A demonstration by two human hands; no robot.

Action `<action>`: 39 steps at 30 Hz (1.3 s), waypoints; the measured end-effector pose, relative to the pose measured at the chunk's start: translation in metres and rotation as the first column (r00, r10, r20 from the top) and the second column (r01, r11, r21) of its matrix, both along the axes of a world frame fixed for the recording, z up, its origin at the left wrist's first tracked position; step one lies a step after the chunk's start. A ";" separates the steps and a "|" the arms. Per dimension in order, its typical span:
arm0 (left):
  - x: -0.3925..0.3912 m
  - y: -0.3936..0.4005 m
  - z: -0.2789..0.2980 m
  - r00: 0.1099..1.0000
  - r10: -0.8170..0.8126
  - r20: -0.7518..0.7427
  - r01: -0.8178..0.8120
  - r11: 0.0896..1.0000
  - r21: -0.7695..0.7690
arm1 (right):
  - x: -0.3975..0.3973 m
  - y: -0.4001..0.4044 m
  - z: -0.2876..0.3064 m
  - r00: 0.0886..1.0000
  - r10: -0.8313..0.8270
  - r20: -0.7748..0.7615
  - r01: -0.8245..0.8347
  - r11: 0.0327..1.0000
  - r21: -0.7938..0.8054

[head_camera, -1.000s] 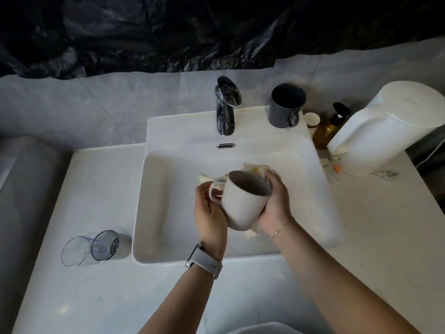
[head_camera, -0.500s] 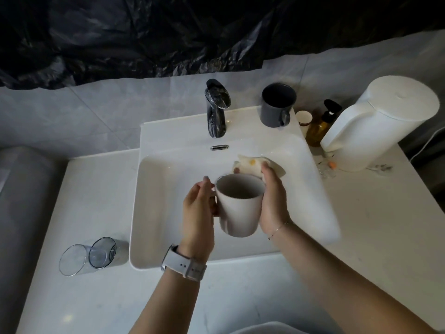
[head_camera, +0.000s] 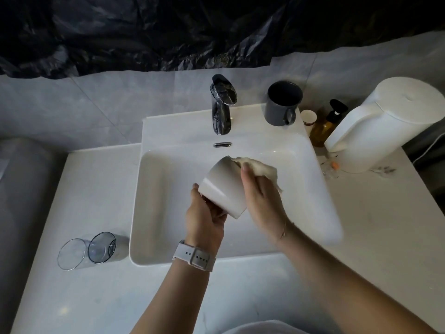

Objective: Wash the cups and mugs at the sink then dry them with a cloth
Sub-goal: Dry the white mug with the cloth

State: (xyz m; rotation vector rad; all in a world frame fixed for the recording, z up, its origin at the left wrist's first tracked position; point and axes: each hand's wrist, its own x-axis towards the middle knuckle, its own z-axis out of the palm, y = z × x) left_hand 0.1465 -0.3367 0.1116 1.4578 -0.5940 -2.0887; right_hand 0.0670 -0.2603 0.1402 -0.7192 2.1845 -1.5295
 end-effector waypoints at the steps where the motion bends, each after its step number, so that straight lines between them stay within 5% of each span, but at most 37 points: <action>1: 0.002 0.001 0.005 0.999 -0.032 -0.010 0.031 0.999 -0.036 | -0.009 -0.003 -0.002 0.995 0.052 0.089 -0.056 0.998 0.042; 5: 0.011 -0.001 0.006 0.969 -0.236 -0.078 0.207 0.940 -0.271 | -0.022 -0.013 -0.023 0.812 -0.065 0.579 0.037 0.997 0.061; 7: 0.014 -0.001 0.007 0.943 -0.320 -0.087 0.271 0.895 -0.354 | -0.023 -0.013 -0.019 0.739 -0.095 0.667 0.057 0.995 0.078; 9: 0.017 -0.002 0.003 0.923 -0.378 -0.072 0.327 0.869 -0.371 | -0.017 -0.012 -0.014 0.826 -0.096 0.556 0.052 0.994 0.094; 11: 0.019 -0.003 0.005 0.922 -0.374 -0.099 0.318 0.879 -0.355 | -0.007 -0.006 -0.014 0.963 -0.081 0.258 0.063 0.995 0.078; 13: 0.017 -0.006 0.002 0.927 -0.354 -0.122 0.309 0.907 -0.286 | 0.005 0.003 -0.017 0.999 0.023 0.029 -0.026 0.995 0.101; 17: 0.012 -0.011 -0.008 0.946 -0.287 -0.149 0.262 0.950 -0.171 | 0.030 0.030 -0.029 0.861 0.294 -0.415 -0.252 0.955 0.155; 20: 0.011 -0.002 -0.013 0.961 -0.242 -0.136 0.230 0.968 -0.097 | 0.039 0.043 -0.043 0.784 0.397 -0.478 -0.349 0.918 0.190; 23: 0.012 0.009 -0.015 0.959 -0.245 -0.145 0.245 0.969 -0.021 | 0.024 0.035 -0.045 0.741 0.379 -0.555 -0.275 0.924 0.265; 25: 0.013 0.012 -0.014 0.964 -0.214 -0.155 0.220 0.975 0.024 | 0.007 0.023 -0.041 0.865 0.283 -0.414 -0.154 0.935 0.318; 26: 0.015 0.012 -0.013 0.968 -0.209 -0.136 0.216 0.975 0.043 | 0.000 0.020 -0.040 0.957 0.200 -0.211 -0.122 0.935 0.334; 28: 0.018 0.011 -0.009 0.972 -0.206 -0.115 0.212 0.976 0.051 | -0.004 0.024 -0.036 0.969 0.055 0.240 -0.131 0.941 0.312; 29: 0.020 0.011 -0.008 0.972 -0.206 -0.112 0.211 0.976 0.043 | 0.000 0.028 -0.034 0.953 0.039 0.300 -0.134 0.943 0.304; 35: 0.023 0.023 -0.009 0.963 -0.249 -0.103 0.248 0.969 -0.026 | 0.027 0.035 -0.029 0.955 0.160 -0.252 -0.112 0.974 0.196; 37: 0.021 0.031 -0.009 0.950 -0.289 -0.117 0.290 0.957 -0.010 | 0.011 0.023 -0.023 0.960 0.204 -0.190 -0.148 0.950 0.274; 39: 0.020 0.037 -0.008 0.943 -0.311 -0.121 0.314 0.950 0.006 | -0.011 0.015 -0.022 0.977 0.200 0.069 -0.211 0.901 0.380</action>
